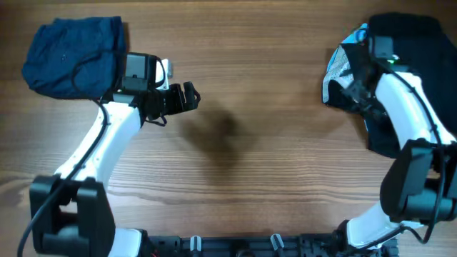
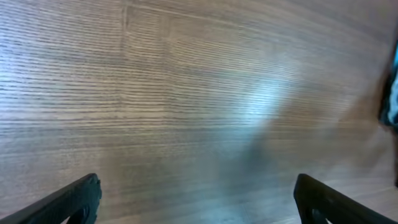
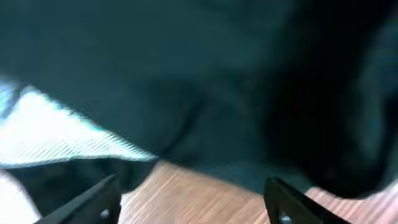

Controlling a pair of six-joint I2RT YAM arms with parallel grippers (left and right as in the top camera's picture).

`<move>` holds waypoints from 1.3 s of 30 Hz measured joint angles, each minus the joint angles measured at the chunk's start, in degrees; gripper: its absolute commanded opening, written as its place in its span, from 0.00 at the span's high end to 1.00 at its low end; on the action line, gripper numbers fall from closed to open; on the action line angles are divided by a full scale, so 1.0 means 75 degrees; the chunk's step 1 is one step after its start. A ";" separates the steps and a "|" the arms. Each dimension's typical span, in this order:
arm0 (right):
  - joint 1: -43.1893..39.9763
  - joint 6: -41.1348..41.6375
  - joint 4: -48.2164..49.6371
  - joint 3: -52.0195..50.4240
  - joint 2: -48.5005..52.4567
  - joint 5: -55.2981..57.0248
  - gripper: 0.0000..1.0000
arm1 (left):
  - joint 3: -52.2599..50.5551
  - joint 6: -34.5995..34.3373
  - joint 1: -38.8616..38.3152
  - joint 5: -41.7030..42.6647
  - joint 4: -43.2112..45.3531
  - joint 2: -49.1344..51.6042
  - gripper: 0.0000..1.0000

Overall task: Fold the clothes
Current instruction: 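Reach the right gripper to the black clothing pile and grasp it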

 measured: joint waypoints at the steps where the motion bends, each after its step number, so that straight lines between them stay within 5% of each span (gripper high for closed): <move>1: -0.0184 0.0108 0.0012 0.0000 0.0000 -0.0003 0.34 | 0.0000 0.0000 0.0000 -0.0020 0.0061 0.0090 0.00; 17: -0.0874 0.0615 0.1699 -0.0723 0.0006 -0.1376 0.46 | 0.0000 -0.0338 -0.0149 -0.0052 0.0274 0.0219 0.00; 20: -0.0874 0.0618 0.1897 -0.0973 0.0006 -0.1542 0.63 | 0.0000 -0.0344 -0.0152 -0.0052 0.0277 0.0219 0.00; 22: -0.0874 0.0659 0.2124 -0.1151 0.0009 -0.1641 0.96 | 0.0000 -0.0347 -0.0149 -0.0052 0.0277 0.0219 0.00; 33: -0.0877 -0.1457 0.2804 -0.1227 -0.0105 -0.3191 0.96 | 0.0000 -0.0373 -0.0152 -0.0052 0.0332 0.0219 0.01; 39: -0.0731 -0.2943 0.1935 -0.0303 -0.1501 -0.5071 0.96 | 0.0000 -0.0373 -0.0149 -0.0087 0.0603 0.0219 0.01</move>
